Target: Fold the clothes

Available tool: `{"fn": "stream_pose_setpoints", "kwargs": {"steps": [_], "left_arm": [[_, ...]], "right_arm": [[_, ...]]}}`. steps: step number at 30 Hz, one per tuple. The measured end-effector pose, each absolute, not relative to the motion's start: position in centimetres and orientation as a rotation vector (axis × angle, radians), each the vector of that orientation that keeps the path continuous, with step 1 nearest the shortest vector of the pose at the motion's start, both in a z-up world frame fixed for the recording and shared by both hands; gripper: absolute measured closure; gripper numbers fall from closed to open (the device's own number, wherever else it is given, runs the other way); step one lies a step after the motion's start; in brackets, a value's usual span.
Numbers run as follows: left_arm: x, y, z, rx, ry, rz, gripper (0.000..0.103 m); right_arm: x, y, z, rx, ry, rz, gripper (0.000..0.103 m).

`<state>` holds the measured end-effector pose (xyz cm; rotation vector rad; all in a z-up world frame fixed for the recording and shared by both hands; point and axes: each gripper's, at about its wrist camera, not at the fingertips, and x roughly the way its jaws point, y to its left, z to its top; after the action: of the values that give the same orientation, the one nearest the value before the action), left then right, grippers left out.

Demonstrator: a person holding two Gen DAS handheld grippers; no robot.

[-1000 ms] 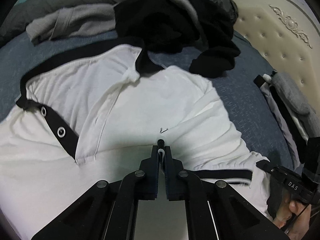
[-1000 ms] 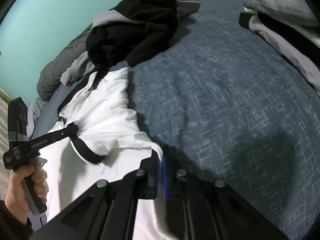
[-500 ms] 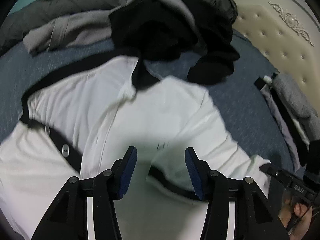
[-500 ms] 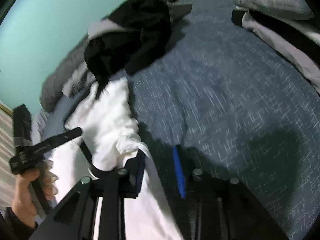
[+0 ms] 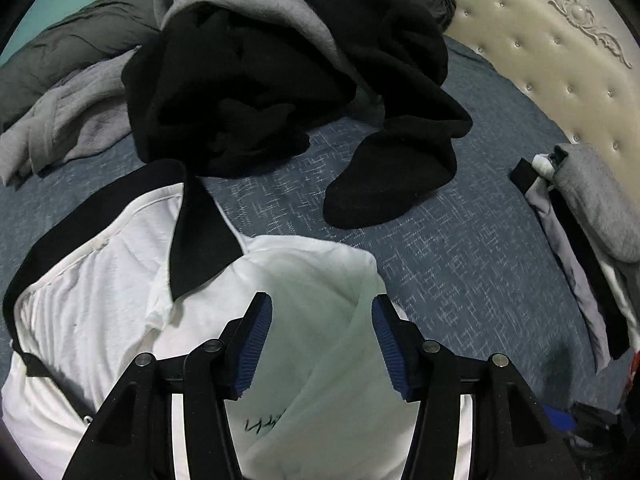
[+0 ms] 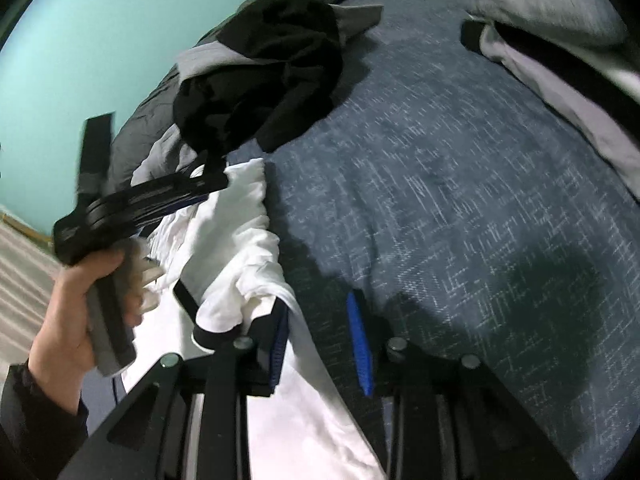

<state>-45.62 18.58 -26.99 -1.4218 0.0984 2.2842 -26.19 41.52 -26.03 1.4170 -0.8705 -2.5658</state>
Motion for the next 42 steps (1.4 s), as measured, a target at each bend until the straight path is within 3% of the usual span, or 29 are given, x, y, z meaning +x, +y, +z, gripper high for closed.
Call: {"fn": "stream_pose_setpoints", "kwargs": {"steps": [7,12,20,22,24,25,27,29,42], "left_arm": [[-46.1,18.9,-28.1,-1.456,0.106,2.274,0.047],[-46.3,19.1,-28.2,-1.446,0.083,2.27,0.047],[-47.0,21.1,-29.2,-1.442,0.107,2.221,0.047],[-47.3,21.0,-29.6,-1.45,0.086,2.216,0.059],[-47.5,20.7,-29.8,-1.452,0.07,2.222,0.086],[-47.6,20.6,-29.9,-1.451,0.062,2.223,0.09],[-47.8,20.2,-29.9,-1.443,0.047,2.218,0.098],[-47.8,20.0,-29.6,-1.429,0.032,2.227,0.099],[-50.2,17.2,-31.1,-1.496,-0.242,2.24,0.099]], "right_arm": [[-26.4,42.8,-28.4,1.581,-0.842,-2.527,0.075],[-26.1,43.5,-27.0,1.355,-0.971,-2.542,0.075],[-28.2,40.3,-29.0,1.338,-0.948,-2.49,0.074],[-28.4,39.8,-29.5,1.364,-0.913,-2.496,0.074],[-28.6,39.5,-29.8,1.378,-0.878,-2.498,0.074],[-28.5,39.4,-30.0,1.378,-0.871,-2.497,0.075],[-28.4,39.2,-30.2,1.377,-0.858,-2.494,0.089],[-28.3,39.3,-30.4,1.378,-0.854,-2.491,0.097],[-27.6,40.2,-30.8,1.402,-0.854,-2.502,0.099]]}}
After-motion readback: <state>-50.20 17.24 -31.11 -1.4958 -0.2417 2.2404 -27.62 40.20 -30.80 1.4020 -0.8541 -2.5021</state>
